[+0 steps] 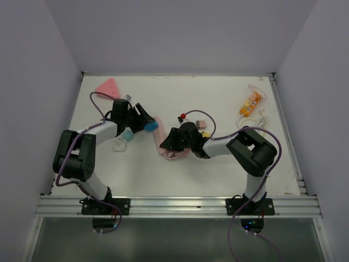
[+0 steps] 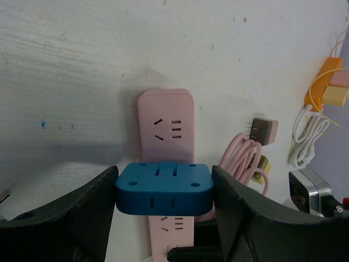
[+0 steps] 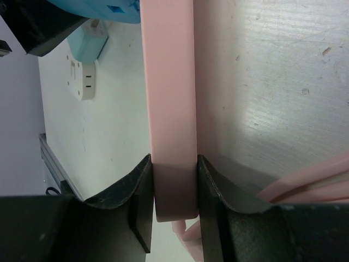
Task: Pull the plug off the socket
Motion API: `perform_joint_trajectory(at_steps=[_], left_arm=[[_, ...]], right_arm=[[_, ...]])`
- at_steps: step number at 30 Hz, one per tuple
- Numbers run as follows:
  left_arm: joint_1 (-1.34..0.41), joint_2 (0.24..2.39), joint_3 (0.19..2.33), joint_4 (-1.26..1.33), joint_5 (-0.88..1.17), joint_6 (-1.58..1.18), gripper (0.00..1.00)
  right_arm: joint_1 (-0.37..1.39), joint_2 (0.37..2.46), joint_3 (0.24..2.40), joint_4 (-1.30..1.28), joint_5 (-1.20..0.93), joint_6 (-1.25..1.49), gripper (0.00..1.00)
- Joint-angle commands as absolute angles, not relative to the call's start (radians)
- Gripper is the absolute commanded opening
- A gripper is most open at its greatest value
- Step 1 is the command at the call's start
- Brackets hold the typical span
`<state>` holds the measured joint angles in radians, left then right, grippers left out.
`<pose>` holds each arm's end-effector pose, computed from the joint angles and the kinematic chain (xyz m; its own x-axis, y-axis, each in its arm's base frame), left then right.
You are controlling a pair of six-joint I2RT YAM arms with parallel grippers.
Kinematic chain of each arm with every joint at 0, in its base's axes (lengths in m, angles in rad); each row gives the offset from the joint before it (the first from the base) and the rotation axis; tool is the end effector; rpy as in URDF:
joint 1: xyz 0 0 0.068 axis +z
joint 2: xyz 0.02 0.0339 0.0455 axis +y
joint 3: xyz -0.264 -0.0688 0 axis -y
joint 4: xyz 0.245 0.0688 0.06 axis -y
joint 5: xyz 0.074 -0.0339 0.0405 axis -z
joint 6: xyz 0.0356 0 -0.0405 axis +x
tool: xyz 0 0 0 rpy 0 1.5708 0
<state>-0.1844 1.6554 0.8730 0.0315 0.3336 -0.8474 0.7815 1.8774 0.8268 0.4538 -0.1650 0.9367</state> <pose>0.3292 -0.0733 0.1729 -0.7502 -0.5805 -0.3165 -0.2323 0.6796 -0.6959 0.2541 0.2604 0.1211 -0.8738 0.2525 -0.4157 -0.1474 0.6770 0.7210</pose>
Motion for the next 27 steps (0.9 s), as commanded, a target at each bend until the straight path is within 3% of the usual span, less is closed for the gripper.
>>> perform_joint_trajectory(at_steps=[1,6,7,10,12,17,22,27], left_arm=[[-0.158,1.569,0.876,0.077,0.259,-0.790,0.00],[-0.201,1.542,0.813,0.098,0.284,-0.785,0.00],[-0.206,1.533,0.792,0.101,0.288,-0.785,0.00],[-0.225,1.514,0.758,0.115,0.290,-0.785,0.00],[-0.239,1.509,0.747,0.120,0.291,-0.785,0.00],[-0.264,1.493,0.697,0.147,0.301,-0.805,0.00],[-0.288,1.479,0.673,0.160,0.308,-0.827,0.00],[-0.307,1.473,0.660,0.178,0.313,-0.853,0.00]], right_arm=[[0.746,1.942,0.732,0.161,-0.096,0.891,0.06],[0.746,1.895,0.732,0.215,-0.161,0.847,0.39],[0.746,1.887,0.732,0.227,-0.166,0.845,0.49],[0.747,1.864,0.739,0.244,-0.190,0.833,0.66],[0.747,1.862,0.755,0.247,-0.209,0.825,0.71],[0.747,1.878,0.813,0.242,-0.230,0.790,0.72],[0.747,1.916,0.877,0.229,-0.229,0.773,0.62],[0.747,1.996,0.963,0.233,-0.232,0.778,0.60]])
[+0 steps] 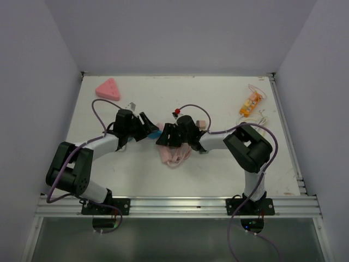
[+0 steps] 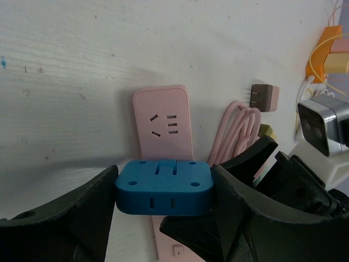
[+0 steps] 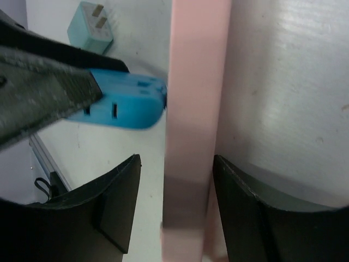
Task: Pull the plug off the socket
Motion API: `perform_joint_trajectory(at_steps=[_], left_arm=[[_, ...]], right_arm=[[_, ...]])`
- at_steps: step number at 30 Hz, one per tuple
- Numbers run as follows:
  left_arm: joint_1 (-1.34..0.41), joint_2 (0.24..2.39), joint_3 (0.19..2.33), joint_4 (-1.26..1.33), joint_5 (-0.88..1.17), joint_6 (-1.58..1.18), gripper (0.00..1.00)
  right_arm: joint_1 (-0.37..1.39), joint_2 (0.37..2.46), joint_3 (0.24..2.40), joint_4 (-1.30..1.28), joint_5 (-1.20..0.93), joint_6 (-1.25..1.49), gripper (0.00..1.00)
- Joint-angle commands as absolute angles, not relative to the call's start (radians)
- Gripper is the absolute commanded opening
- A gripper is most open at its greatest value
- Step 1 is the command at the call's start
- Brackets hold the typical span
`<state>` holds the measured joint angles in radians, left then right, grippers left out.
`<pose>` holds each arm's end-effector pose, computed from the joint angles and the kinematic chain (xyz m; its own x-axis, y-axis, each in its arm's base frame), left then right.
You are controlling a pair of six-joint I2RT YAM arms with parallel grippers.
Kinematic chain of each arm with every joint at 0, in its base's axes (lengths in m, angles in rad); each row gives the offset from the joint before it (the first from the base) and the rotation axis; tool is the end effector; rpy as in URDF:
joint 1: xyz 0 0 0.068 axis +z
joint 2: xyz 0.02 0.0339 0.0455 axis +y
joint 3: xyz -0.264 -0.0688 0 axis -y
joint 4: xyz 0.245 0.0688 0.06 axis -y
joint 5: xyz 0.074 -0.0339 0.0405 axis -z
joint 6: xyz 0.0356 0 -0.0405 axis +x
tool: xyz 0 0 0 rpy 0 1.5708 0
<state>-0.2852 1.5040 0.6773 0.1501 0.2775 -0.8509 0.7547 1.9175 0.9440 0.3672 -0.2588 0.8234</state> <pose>0.2821 -0.0929 0.1695 -0.7537 -0.5326 -0.3851 -0.1382 0.7013 -0.6993 0.2751 0.2712 0.1312 -0.8803 0.1455 -0.4516 -0.2498 0.6671 0.7019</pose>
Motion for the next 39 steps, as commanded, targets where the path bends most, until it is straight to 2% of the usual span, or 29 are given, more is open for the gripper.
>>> perform_joint_trajectory(at_steps=[1,2,5,7,8,11,23,32,39], left_arm=[[-0.308,1.471,0.660,0.178,0.313,-0.854,0.00],[-0.310,1.471,0.658,0.178,0.313,-0.856,0.00],[-0.310,1.470,0.655,0.178,0.311,-0.862,0.00],[-0.310,1.465,0.653,0.172,0.307,-0.862,0.00],[-0.308,1.460,0.655,0.169,0.304,-0.861,0.00],[-0.308,1.454,0.658,0.158,0.299,-0.861,0.00],[-0.276,1.378,0.692,0.094,0.273,-0.850,0.00],[-0.209,1.257,0.704,0.002,0.230,-0.805,0.00],[-0.172,1.129,0.657,-0.135,-0.148,-0.729,0.00]], right_arm=[[0.747,2.005,0.972,0.235,-0.232,0.776,0.60],[0.747,2.025,0.988,0.236,-0.233,0.778,0.60],[0.746,2.048,0.999,0.236,-0.232,0.784,0.49],[0.746,2.051,0.980,0.241,-0.224,0.785,0.32],[0.744,2.049,0.973,0.241,-0.216,0.788,0.20],[0.736,2.040,0.942,0.235,-0.201,0.782,0.00],[0.678,2.066,0.887,0.123,-0.083,0.818,0.00],[0.672,2.074,0.885,0.103,-0.072,0.816,0.00],[0.672,2.075,0.873,0.161,-0.121,0.813,0.00]])
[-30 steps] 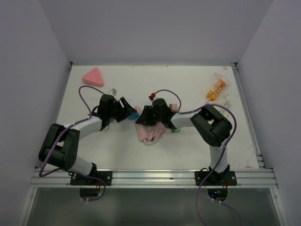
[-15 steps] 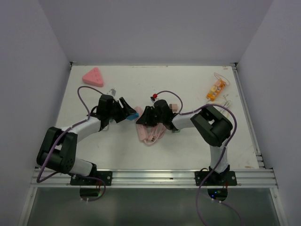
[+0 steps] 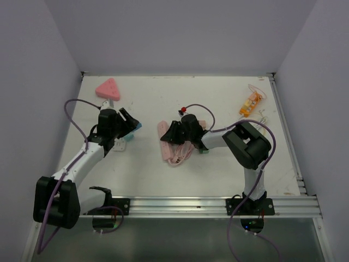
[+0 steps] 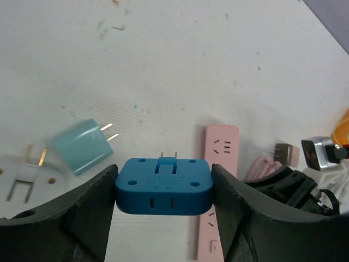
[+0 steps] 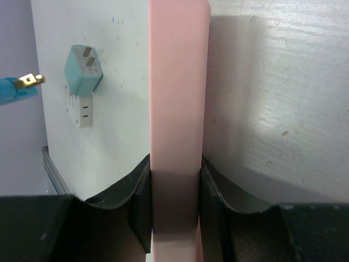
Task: Pull the plug off the socket
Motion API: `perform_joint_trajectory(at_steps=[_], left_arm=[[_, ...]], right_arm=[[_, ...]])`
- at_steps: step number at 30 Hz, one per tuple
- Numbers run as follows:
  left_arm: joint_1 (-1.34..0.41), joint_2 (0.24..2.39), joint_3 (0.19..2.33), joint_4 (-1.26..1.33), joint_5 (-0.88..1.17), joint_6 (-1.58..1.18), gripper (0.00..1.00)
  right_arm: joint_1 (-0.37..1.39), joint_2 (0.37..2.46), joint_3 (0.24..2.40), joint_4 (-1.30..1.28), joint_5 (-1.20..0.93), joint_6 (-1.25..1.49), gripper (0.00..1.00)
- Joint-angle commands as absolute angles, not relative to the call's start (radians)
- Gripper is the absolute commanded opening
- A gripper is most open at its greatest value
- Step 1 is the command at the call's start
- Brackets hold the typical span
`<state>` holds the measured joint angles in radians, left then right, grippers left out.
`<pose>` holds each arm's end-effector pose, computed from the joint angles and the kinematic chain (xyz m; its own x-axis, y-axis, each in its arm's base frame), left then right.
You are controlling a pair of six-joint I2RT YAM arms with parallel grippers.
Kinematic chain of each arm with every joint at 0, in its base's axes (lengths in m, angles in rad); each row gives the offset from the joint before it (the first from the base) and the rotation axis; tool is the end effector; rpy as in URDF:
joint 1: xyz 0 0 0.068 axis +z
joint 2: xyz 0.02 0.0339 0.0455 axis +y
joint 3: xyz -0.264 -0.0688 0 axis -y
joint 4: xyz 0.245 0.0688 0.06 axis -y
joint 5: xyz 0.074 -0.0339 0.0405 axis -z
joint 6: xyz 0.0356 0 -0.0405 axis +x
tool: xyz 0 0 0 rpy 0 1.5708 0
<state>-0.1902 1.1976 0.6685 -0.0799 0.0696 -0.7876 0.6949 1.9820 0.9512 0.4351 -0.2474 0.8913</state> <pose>0.2503 -0.0507 0.2248 -0.5697 -0.6103 -0.5505 -0.2255 0.7602 -0.6093 0.2961 0.2582 0.1153 -0.8749 0.2526 -0.4133 -0.1527 0.6659 0.7302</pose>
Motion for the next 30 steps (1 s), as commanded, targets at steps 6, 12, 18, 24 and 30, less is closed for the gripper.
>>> perform_joint_trajectory(at_steps=[6,12,18,24,30], left_arm=[[-0.147,1.026,0.580,-0.103,-0.386,-0.697,0.00],[-0.114,1.107,0.584,-0.065,-0.575,-0.722,0.00],[-0.094,1.242,0.604,0.035,-0.698,-0.795,0.01],[-0.091,1.350,0.638,0.052,-0.713,-0.788,0.05],[-0.092,1.359,0.606,0.048,-0.700,-0.808,0.21]], right_arm=[[0.672,2.089,0.873,0.193,-0.158,0.808,0.00],[0.672,2.092,0.874,0.199,-0.173,0.796,0.00],[0.672,2.086,0.868,0.221,-0.198,0.788,0.00],[0.672,2.086,0.864,0.247,-0.238,0.770,0.00],[0.672,2.095,0.867,0.267,-0.265,0.769,0.00]])
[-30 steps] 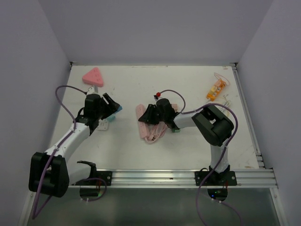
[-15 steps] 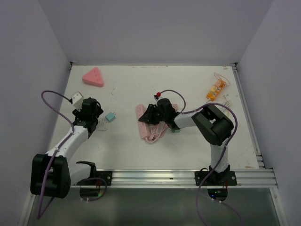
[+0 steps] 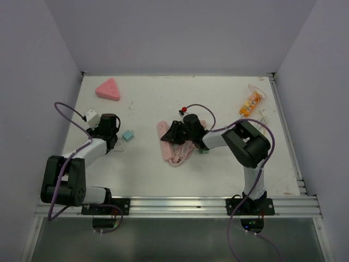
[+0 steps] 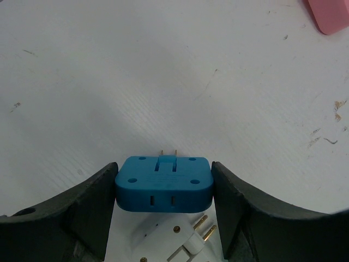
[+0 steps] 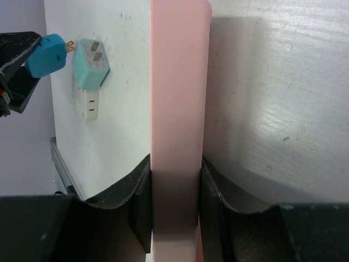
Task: Pull the plug off the socket
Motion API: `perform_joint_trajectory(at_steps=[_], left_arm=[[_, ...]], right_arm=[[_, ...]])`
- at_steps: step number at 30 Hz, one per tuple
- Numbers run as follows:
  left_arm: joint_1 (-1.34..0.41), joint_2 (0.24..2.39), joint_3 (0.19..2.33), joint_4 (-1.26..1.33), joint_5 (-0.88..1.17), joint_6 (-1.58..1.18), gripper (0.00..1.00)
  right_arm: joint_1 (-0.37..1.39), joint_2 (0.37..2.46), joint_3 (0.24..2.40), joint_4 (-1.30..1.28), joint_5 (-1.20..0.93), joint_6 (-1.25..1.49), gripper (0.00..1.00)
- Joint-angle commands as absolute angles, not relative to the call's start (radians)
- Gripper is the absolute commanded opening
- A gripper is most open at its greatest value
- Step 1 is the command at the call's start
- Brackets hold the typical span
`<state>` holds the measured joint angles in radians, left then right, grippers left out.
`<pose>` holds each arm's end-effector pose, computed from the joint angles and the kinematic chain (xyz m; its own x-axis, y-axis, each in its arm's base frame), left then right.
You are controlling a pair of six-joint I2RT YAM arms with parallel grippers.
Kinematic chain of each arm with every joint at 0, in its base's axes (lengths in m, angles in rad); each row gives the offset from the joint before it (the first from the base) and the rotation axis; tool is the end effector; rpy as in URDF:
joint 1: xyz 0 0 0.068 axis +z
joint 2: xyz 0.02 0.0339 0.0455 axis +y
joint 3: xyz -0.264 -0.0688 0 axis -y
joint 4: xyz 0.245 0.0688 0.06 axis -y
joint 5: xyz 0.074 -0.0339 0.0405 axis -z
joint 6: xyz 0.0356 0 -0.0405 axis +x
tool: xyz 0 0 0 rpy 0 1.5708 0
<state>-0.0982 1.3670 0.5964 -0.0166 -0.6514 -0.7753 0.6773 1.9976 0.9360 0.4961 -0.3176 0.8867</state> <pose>0.2572 -0.0037 0.1720 -0.2600 -0.5337 -0.8047 -0.7419 0.6438 -0.1873 0.2986 0.2544 0.1114 -0.8845 0.2334 -0.4039 -0.1825 0.6237 0.7601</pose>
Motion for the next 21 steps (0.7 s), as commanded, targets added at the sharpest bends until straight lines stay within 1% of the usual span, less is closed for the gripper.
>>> perform_joint_trajectory(at_steps=[1,2,3,4,5,6,7,9,10,11,12,14,21], left_arm=[[-0.092,1.344,0.598,0.051,-0.693,-0.813,0.31],[-0.092,1.336,0.586,0.057,-0.678,-0.811,0.43],[-0.092,1.330,0.583,0.058,-0.672,-0.811,0.45],[-0.092,1.321,0.578,0.057,-0.666,-0.810,0.50],[-0.092,1.316,0.574,0.055,-0.652,-0.813,0.52],[-0.091,1.310,0.572,0.045,-0.649,-0.816,0.57],[-0.091,1.298,0.571,0.040,-0.644,-0.822,0.58],[-0.092,1.279,0.563,0.032,-0.635,-0.828,0.70],[-0.092,1.260,0.560,0.032,-0.632,-0.830,0.71],[-0.091,1.250,0.558,0.031,-0.630,-0.827,0.76],[-0.092,1.241,0.557,0.028,-0.629,-0.824,0.77],[-0.091,1.226,0.560,0.026,-0.629,-0.815,0.84],[-0.091,1.209,0.586,0.003,-0.618,-0.804,0.94]], right_arm=[[0.672,2.095,0.868,0.267,-0.268,0.770,0.00],[0.672,2.095,0.868,0.267,-0.270,0.770,0.00],[0.673,2.094,0.868,0.267,-0.273,0.769,0.00],[0.672,2.092,0.868,0.268,-0.275,0.767,0.00],[0.673,2.089,0.868,0.268,-0.276,0.769,0.00],[0.672,2.086,0.868,0.267,-0.278,0.765,0.00],[0.672,2.083,0.865,0.267,-0.278,0.765,0.00],[0.673,2.069,0.864,0.262,-0.279,0.761,0.00],[0.673,2.065,0.861,0.261,-0.279,0.758,0.00],[0.675,2.059,0.859,0.259,-0.278,0.756,0.00],[0.673,2.048,0.858,0.255,-0.278,0.750,0.00],[0.675,2.040,0.857,0.249,-0.276,0.746,0.00],[0.701,2.007,0.870,0.207,-0.275,0.721,0.00]])
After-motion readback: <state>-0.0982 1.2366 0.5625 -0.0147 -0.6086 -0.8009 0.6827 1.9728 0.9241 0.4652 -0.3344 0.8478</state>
